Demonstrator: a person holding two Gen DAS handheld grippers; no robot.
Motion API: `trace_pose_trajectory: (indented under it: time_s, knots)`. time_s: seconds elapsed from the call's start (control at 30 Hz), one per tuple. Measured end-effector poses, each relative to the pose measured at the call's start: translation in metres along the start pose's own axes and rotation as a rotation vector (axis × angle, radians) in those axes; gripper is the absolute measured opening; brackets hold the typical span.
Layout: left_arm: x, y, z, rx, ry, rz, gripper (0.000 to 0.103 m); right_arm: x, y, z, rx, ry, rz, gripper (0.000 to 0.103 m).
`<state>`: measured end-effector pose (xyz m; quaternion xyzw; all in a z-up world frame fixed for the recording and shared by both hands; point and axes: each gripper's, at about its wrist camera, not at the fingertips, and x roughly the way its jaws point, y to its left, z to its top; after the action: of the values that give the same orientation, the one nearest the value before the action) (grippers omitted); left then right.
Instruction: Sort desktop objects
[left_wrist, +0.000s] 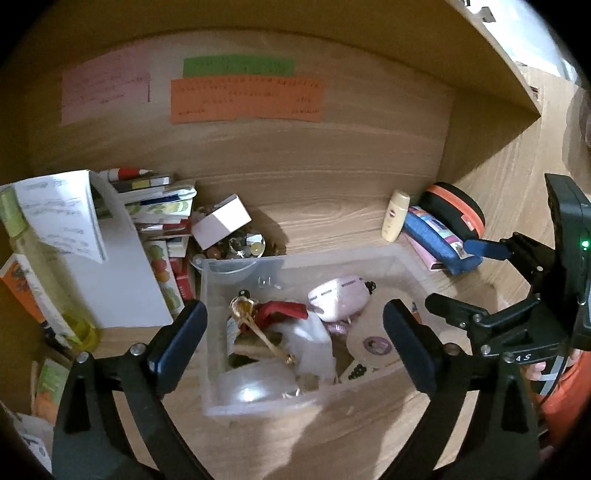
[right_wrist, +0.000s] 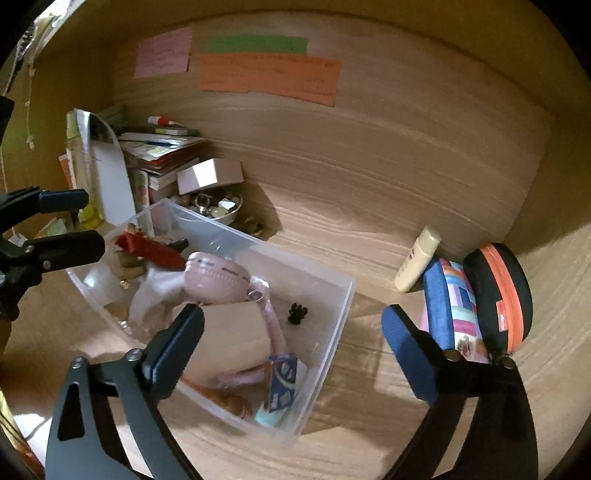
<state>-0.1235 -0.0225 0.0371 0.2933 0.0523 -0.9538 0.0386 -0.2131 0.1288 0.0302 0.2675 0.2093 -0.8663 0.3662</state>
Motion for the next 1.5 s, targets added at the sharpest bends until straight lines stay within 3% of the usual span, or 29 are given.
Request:
trace_pose_trajectory:
  time_s: [0.3,0.43,0.53,0.7,0.87,1.07,1.5]
  knots:
    - [-0.028,-0.004,-0.025,-0.017,-0.027,0.076,0.098,-0.031,0.019,-0.02,-0.004,-0.027,-0.009,0.097]
    - [-0.039,-0.004,-0.038,-0.04,-0.045,0.094,0.098,-0.044,0.029,-0.03,-0.003,-0.07,-0.026,0.097]
    - [-0.041,-0.004,-0.044,-0.066,-0.052,0.088,0.098,-0.052,0.034,-0.035,0.021,-0.115,-0.02,0.103]
    - [-0.042,-0.014,-0.054,-0.07,-0.08,0.15,0.098,-0.057,0.043,-0.042,0.069,-0.159,-0.032,0.103]
    - [-0.047,-0.025,-0.063,-0.038,-0.105,0.193,0.098,-0.058,0.044,-0.05,0.086,-0.163,-0.071,0.103]
    - [-0.051,-0.028,-0.066,-0.031,-0.14,0.217,0.101,-0.051,0.035,-0.053,0.145,-0.123,-0.03,0.103]
    - [-0.045,-0.03,-0.065,-0.036,-0.126,0.214,0.101,-0.052,0.024,-0.058,0.187,-0.126,-0.022,0.103]
